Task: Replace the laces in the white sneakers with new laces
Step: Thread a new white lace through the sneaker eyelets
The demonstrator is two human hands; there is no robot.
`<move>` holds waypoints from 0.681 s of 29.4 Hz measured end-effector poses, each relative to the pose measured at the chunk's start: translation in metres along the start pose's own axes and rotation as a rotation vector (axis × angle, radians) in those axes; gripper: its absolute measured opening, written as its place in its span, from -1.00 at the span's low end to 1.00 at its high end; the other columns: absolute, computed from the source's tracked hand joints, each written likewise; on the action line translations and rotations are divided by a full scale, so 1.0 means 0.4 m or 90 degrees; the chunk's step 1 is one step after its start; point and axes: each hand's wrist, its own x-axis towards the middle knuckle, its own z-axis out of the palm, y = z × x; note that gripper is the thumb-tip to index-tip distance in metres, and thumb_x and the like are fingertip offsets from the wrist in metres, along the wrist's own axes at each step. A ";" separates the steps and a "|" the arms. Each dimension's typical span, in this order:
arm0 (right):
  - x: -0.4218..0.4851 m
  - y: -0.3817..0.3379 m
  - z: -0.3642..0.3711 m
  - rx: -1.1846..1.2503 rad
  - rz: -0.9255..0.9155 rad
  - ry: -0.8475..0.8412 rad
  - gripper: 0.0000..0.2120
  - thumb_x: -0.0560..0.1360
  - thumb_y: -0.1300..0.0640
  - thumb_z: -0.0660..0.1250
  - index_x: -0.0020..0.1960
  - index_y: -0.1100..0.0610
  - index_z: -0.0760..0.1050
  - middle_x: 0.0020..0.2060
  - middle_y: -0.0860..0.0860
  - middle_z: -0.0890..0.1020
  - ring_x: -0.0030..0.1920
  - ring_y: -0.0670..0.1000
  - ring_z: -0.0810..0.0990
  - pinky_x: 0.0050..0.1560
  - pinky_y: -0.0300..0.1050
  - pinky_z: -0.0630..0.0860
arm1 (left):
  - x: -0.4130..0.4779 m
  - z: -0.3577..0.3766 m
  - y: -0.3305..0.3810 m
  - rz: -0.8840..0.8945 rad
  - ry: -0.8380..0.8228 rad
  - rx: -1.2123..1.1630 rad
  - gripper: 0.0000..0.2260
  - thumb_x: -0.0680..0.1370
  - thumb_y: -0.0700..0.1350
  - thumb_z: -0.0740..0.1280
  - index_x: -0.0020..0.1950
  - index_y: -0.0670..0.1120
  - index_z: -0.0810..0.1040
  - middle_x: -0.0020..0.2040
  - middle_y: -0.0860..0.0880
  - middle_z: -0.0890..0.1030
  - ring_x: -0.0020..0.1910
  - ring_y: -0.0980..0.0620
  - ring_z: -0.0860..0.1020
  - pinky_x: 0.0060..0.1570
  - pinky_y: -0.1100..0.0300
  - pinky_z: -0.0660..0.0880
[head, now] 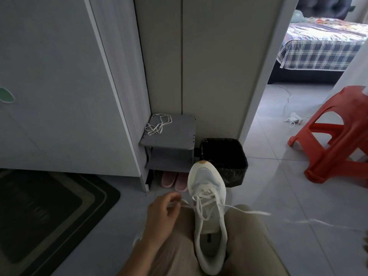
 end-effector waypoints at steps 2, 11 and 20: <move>-0.021 -0.026 0.017 -0.032 -0.008 0.002 -0.58 0.33 -0.04 0.45 0.03 0.23 0.56 -0.04 0.33 0.59 -0.08 0.30 0.57 0.05 0.24 0.51 | 0.002 0.018 0.019 0.012 -0.066 -0.021 -0.87 0.50 -0.14 0.33 0.02 0.00 0.58 -0.09 0.25 0.56 -0.04 0.32 0.53 -0.03 0.50 0.40; -0.423 -0.396 0.169 -0.102 -0.502 -0.492 -0.89 0.50 0.12 0.32 -0.13 -0.09 0.47 -0.17 -0.19 0.54 -0.16 -0.21 0.52 -0.15 -0.45 0.41 | 0.024 0.033 0.043 0.005 -0.136 -0.068 -0.96 0.48 -0.20 0.39 -0.09 -0.12 0.61 -0.21 0.19 0.60 -0.13 0.34 0.56 -0.12 0.49 0.42; -0.261 -0.326 0.039 -0.128 -0.299 -0.321 -0.75 0.50 0.22 0.31 -0.30 -0.03 0.44 -0.30 0.01 0.56 -0.25 0.02 0.52 -0.24 -0.15 0.39 | 0.018 0.027 0.035 -0.059 -0.147 -0.156 -0.85 0.47 -0.21 0.39 -0.25 0.01 0.57 -0.27 0.09 0.61 -0.25 0.28 0.54 -0.16 0.43 0.42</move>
